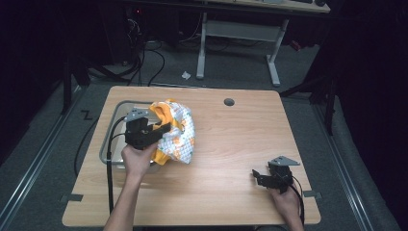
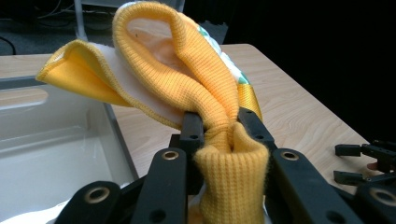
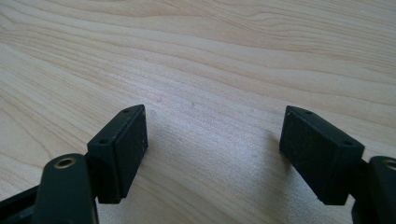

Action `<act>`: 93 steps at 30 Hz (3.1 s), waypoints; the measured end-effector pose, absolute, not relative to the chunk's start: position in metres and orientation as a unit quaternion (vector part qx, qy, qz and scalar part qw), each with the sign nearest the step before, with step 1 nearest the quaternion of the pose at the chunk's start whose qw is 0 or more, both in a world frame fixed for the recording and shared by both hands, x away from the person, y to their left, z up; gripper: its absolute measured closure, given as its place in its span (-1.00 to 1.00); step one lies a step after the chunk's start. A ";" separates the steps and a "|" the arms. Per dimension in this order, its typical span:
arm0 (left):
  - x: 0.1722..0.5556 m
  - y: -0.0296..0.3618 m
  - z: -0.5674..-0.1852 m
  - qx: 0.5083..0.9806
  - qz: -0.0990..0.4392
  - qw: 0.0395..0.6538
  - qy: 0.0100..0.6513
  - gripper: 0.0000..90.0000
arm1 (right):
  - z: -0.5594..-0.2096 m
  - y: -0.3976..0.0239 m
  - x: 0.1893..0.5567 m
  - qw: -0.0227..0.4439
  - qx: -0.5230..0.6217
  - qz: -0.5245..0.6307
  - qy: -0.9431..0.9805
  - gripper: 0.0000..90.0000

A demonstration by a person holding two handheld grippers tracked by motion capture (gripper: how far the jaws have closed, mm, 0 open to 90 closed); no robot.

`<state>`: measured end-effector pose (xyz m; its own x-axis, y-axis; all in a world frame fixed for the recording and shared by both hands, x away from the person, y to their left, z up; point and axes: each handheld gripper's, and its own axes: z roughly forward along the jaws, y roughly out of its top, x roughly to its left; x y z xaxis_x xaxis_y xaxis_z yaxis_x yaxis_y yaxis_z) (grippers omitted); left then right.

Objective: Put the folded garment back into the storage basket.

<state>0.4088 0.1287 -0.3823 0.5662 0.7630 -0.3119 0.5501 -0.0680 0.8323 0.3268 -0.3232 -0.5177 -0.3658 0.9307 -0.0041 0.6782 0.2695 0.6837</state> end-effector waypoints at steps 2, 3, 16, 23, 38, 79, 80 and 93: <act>0.410 0.132 -0.382 0.722 0.105 0.511 0.455 0.66 | -0.518 -0.323 0.327 0.209 0.522 0.303 0.769 -0.47; 0.410 0.134 -0.381 0.722 0.106 0.511 0.454 0.66 | -0.518 -0.323 0.327 0.209 0.523 0.303 0.769 -0.47; 0.413 0.156 -0.381 0.713 0.119 0.510 0.466 0.66 | -0.518 -0.323 0.327 0.209 0.523 0.303 0.769 -0.47; 0.415 0.167 -0.379 0.711 0.122 0.507 0.472 0.66 | -0.518 -0.323 0.327 0.209 0.523 0.303 0.769 -0.47; 0.419 0.187 -0.375 0.709 0.131 0.502 0.478 0.66 | -0.518 -0.323 0.327 0.209 0.524 0.303 0.768 -0.47; 0.446 0.210 -0.413 0.735 0.128 0.431 0.508 0.66 | -0.518 -0.323 0.327 0.209 0.523 0.303 0.769 -0.47; 0.447 0.211 -0.415 0.735 0.128 0.430 0.508 0.66 | -0.518 -0.323 0.327 0.209 0.523 0.303 0.769 -0.47; 0.452 0.209 -0.428 0.742 0.131 0.408 0.516 0.66 | -0.518 -0.323 0.327 0.209 0.523 0.303 0.769 -0.47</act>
